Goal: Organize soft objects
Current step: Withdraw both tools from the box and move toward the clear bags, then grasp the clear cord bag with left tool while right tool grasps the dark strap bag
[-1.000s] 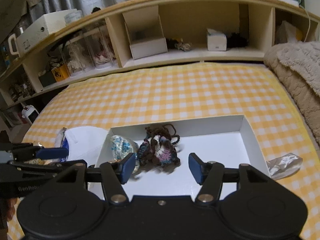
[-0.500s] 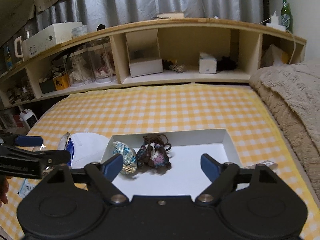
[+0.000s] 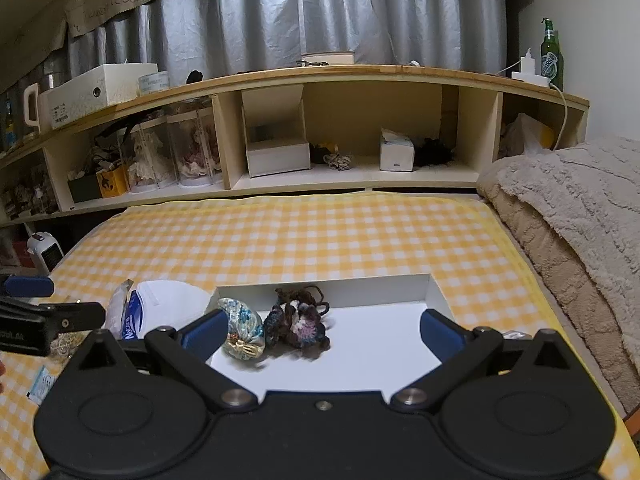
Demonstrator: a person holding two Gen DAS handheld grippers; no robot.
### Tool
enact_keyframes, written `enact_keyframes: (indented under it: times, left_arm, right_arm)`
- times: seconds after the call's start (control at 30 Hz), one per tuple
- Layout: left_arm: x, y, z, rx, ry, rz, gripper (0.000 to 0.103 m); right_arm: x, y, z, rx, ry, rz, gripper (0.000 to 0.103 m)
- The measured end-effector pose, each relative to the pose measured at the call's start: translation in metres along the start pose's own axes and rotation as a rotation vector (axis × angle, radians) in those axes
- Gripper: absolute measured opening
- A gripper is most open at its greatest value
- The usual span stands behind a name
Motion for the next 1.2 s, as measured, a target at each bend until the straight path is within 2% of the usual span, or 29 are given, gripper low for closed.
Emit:
enact_keyframes:
  times: [0.3, 0.43, 0.67, 0.83, 0.97, 1.1, 1.2]
  left_arm:
    - [0.008, 0.050, -0.002, 0.025, -0.015, -0.062, 0.103]
    - [0.008, 0.079, -0.003, 0.021, -0.016, -0.105, 0.103]
    - [0.004, 0.133, -0.003, 0.063, -0.022, -0.169, 0.103]
    - [-0.003, 0.171, -0.001, 0.102, -0.004, -0.208, 0.103]
    - [-0.008, 0.200, 0.001, 0.103, 0.001, -0.246, 0.103]
    - [-0.016, 0.222, 0.006, 0.090, 0.019, -0.253, 0.103]
    - [-0.025, 0.236, 0.013, 0.087, 0.044, -0.267, 0.103]
  right_arm:
    - [-0.011, 0.005, 0.005, -0.047, 0.005, 0.005, 0.103]
    - [-0.017, 0.009, 0.007, -0.074, 0.015, -0.024, 0.103]
    - [-0.026, 0.034, 0.004, -0.039, -0.031, -0.050, 0.103]
    - [-0.037, 0.068, 0.003, 0.053, -0.043, -0.048, 0.103]
    - [-0.043, 0.104, 0.002, 0.108, -0.048, -0.126, 0.103]
    - [-0.052, 0.143, 0.000, 0.154, -0.061, -0.208, 0.103]
    - [-0.067, 0.170, 0.002, 0.196, -0.034, -0.248, 0.103]
Point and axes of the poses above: each gripper's, at about its wrist camera, not at the fingertips, and x roughly against the way its jaws point, y to its left, z to its underside, the point moved 8 cm from there along -x, roughly the way its jaws point, and after that the axes turned 5 degrees about x, right-handed, at the moved point
